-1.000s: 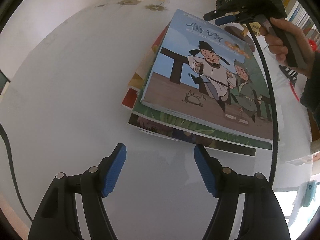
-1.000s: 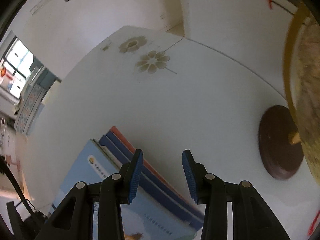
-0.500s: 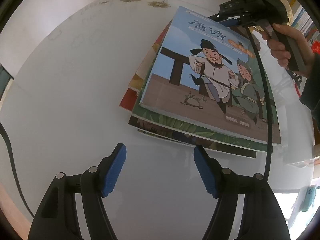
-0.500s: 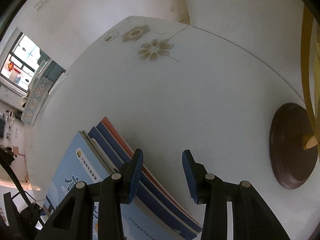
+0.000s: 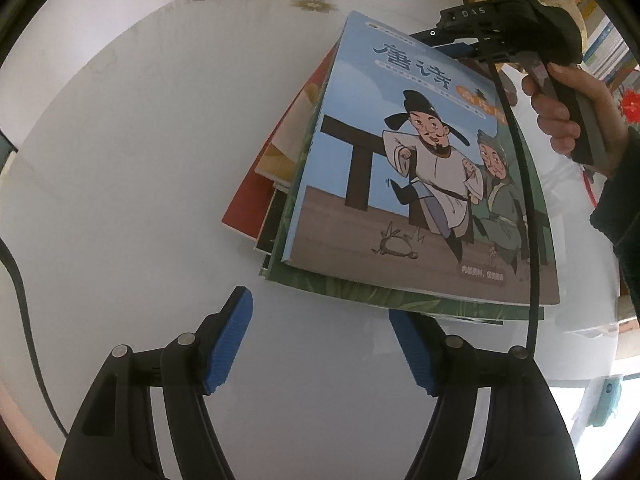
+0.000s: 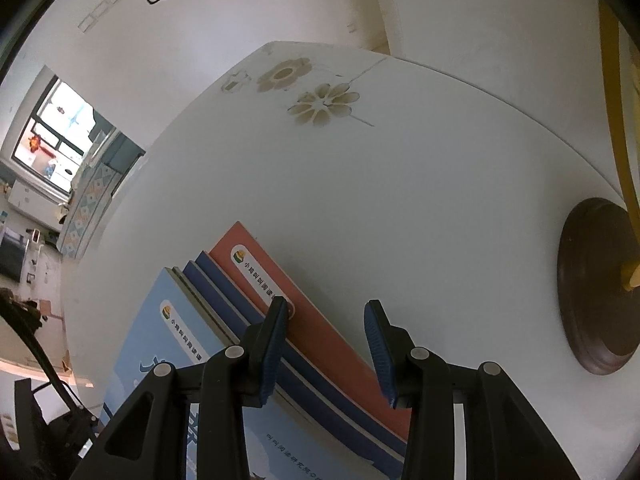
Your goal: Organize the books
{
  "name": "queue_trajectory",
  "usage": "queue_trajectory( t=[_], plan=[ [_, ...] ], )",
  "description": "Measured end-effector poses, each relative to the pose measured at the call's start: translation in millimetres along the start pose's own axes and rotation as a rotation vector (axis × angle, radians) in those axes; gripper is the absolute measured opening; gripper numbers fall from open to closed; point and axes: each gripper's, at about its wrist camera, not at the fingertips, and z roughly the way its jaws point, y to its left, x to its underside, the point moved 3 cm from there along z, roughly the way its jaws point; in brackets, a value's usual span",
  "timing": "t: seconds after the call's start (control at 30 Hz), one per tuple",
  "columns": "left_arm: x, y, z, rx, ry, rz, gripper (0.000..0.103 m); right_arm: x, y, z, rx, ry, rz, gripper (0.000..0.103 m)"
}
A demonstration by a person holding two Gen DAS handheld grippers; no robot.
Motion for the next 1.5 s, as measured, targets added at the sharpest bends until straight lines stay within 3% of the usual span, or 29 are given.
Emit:
queue_trajectory(
  t=[0.13,0.27,0.43,0.53,0.83,1.0,1.03,1.1,1.17,1.4,1.5],
  plan=[
    [2.2,5.1,-3.1,-0.014,-0.008,0.011,0.07,2.3,2.3,-4.1,0.037,-0.033,0.008,0.039],
    [6.1,11.2,-13.0,-0.026,-0.025,0.026,0.07,21.1,9.7,-39.0,0.071,-0.149,0.007,0.039],
    [8.3,13.7,-27.7,-0.045,-0.05,0.042,0.07,74.8,25.1,-99.3,0.062,-0.289,0.057,0.039],
    [12.3,10.7,-54.5,-0.036,-0.105,0.036,0.069,106.8,40.4,-130.0,0.047,-0.359,0.096,0.04],
    [-5.9,21.6,-103.6,0.041,-0.24,0.104,0.069,203.7,118.5,-195.6,-0.014,-0.576,0.366,0.062],
    [-18.3,25.2,-134.9,0.049,-0.334,0.195,0.071,232.4,170.5,-213.7,0.197,-0.652,0.412,0.084],
    [-21.3,26.3,-141.1,0.052,-0.355,0.203,0.072,234.8,179.5,-214.7,0.239,-0.659,0.414,0.09],
    [-25.4,31.3,-149.8,0.068,-0.382,0.205,0.075,240.0,201.7,-212.8,0.347,-0.65,0.413,0.09],
    [-28.2,37.0,-158.9,0.098,-0.396,0.195,0.075,240.6,213.2,-207.9,0.39,-0.615,0.427,0.09],
    [-23.4,47.9,-170.4,0.128,-0.384,0.192,0.075,253.1,253.4,-198.9,0.44,-0.552,0.493,0.09],
    [-13.7,48.8,-172.4,0.156,-0.38,0.204,0.075,261.2,263.5,-195.6,0.418,-0.537,0.517,0.09]
  ],
)
